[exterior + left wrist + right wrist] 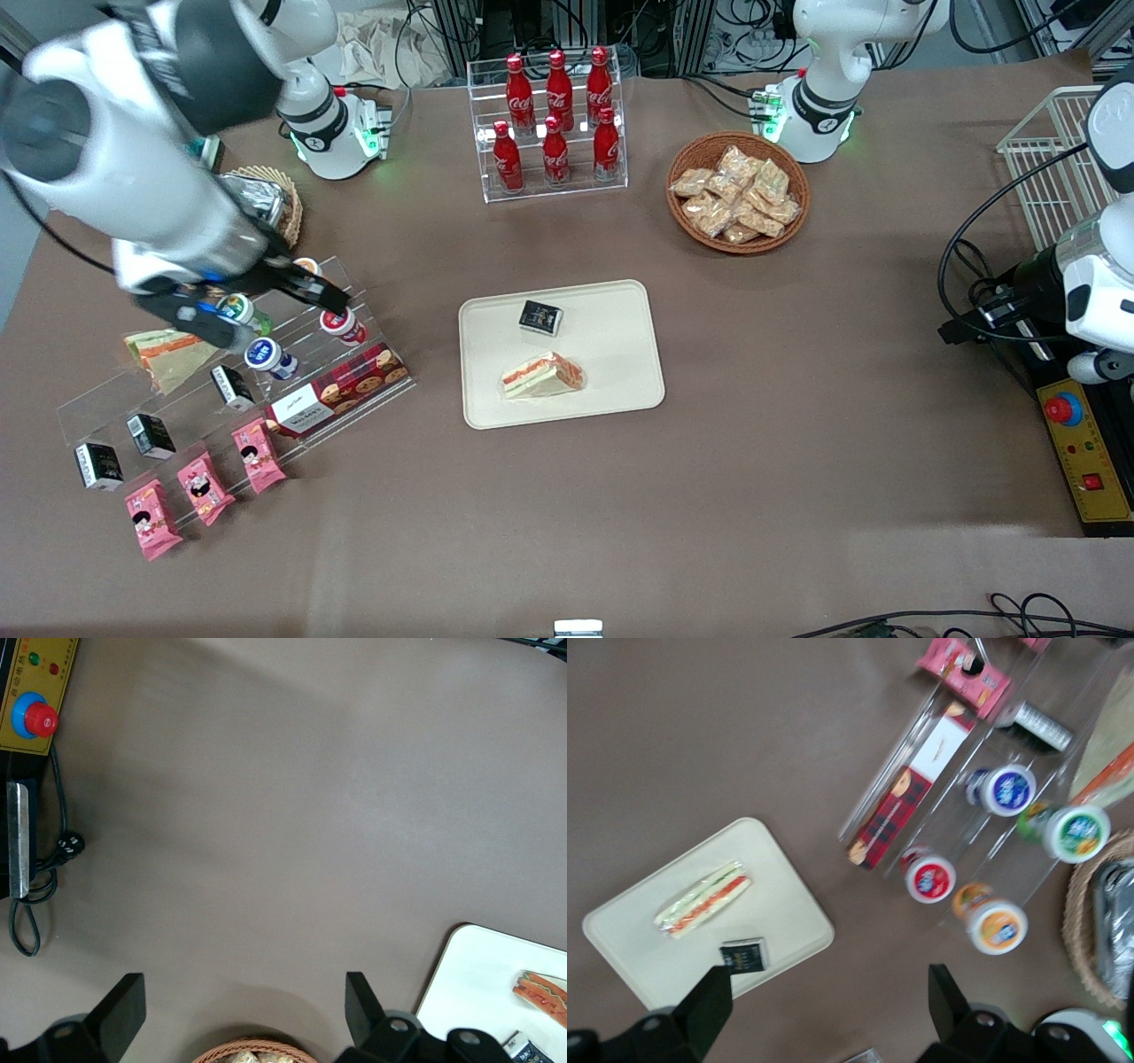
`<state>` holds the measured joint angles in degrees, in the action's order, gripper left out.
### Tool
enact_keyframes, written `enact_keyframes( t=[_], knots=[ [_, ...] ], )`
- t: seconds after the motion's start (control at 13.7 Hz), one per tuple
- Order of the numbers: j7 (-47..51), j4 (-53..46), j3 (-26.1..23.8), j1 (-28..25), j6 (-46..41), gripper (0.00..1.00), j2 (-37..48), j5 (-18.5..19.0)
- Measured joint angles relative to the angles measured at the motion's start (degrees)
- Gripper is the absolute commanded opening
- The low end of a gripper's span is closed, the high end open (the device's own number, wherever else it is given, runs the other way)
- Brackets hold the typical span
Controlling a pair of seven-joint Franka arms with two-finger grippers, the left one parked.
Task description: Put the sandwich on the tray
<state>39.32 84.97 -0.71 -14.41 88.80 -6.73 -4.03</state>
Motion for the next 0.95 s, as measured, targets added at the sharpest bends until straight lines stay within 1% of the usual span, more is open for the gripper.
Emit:
enact_keyframes(
  t=[0.15,0.29,0.44,0.58,0.95],
  knots=[
    [-10.7,3.1,0.1,5.3,1.1,0.98,2.7,0.1],
    [-19.6,4.2,0.2,10.7,2.1,0.98,3.1,0.3],
    [-23.9,4.6,0.2,14.6,3.2,0.98,3.0,0.8],
    [-26.1,4.6,0.2,15.7,5.0,0.98,3.0,3.2],
    [-31.6,4.3,0.1,15.7,5.9,0.98,3.1,4.4]
  ],
)
